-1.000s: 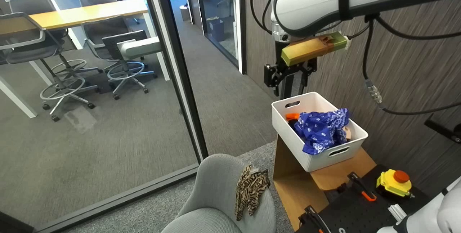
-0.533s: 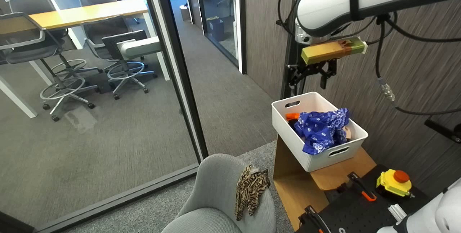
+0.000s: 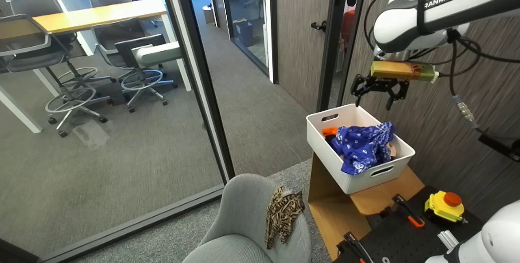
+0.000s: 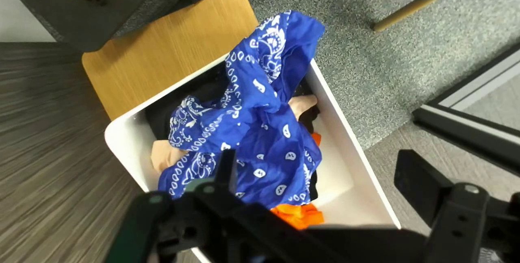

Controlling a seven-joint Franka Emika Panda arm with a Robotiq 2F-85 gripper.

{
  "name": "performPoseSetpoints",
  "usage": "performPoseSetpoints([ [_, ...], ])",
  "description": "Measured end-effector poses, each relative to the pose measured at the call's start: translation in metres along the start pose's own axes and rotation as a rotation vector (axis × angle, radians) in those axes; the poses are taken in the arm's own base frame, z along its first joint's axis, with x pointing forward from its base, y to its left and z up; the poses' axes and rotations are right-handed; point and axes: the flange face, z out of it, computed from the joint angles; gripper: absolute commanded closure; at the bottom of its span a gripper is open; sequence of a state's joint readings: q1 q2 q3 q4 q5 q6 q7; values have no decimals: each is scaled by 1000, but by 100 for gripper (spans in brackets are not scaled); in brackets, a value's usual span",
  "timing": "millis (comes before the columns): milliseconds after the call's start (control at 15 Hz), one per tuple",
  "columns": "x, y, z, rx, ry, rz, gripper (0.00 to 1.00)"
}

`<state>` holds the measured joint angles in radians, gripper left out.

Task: Remove the blue bandana from the basket and put it on the chair.

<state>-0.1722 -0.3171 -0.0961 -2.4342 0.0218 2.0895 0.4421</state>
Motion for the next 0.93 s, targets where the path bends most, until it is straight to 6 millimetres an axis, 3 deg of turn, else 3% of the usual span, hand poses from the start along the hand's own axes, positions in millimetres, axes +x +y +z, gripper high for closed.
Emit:
performPoseSetpoints([
  [267,23,27,42,45,-11,132,0],
  [933,46,41,153,36,-147,488,0],
])
